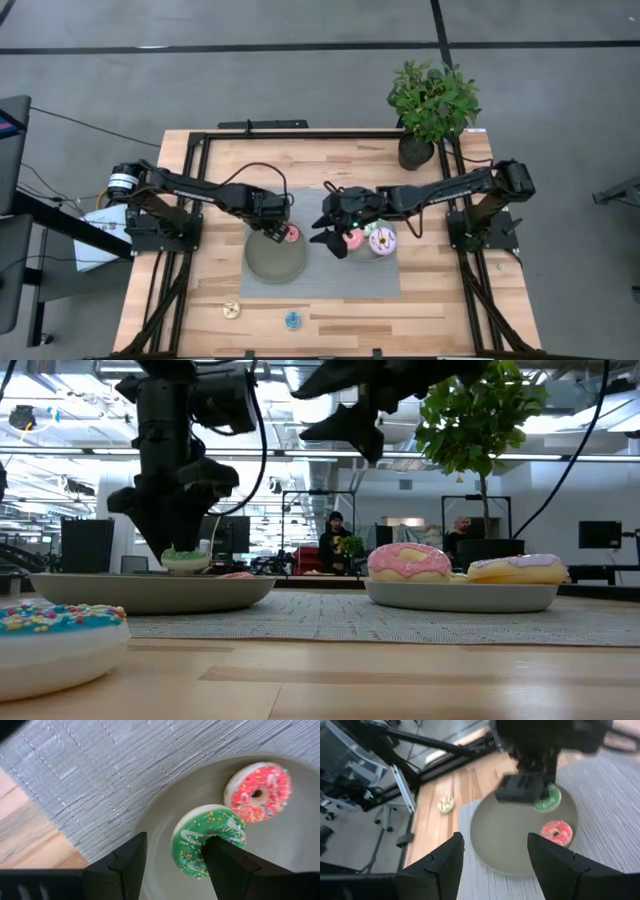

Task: Pick & Place donuts
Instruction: Put the small green donut on the brown plate

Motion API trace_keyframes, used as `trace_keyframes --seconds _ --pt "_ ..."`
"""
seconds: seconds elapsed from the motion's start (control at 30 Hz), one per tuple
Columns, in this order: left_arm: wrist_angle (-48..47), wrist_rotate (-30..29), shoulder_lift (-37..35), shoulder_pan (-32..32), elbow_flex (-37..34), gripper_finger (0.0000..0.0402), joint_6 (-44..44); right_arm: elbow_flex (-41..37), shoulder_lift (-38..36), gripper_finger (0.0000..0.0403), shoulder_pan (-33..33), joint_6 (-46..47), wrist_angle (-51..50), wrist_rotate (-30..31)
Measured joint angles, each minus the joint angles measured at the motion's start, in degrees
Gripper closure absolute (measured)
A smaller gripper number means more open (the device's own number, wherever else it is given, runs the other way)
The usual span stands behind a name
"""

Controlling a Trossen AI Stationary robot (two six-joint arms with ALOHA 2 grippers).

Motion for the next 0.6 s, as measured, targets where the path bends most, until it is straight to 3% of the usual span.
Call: trace_keyframes --seconds 0.2,0.53,0.6 --pt "-0.14 -0.45 -2.66 0.01 0.0 0.022 -0.02 -0.06 0.02 0.0216 -1.8 -0.98 -2.22 1.06" --pt "2.28 0.06 -4.27 0.0 0.0 0.022 -0.04 -0.06 0.02 0.0383 -1.95 -4.63 -4.08 5.13" --pt "3.21 0.95 -4.27 0.02 0.0 0.022 0.24 -0.06 0.02 0.0397 -2.0 -5.19 -3.98 5.13"
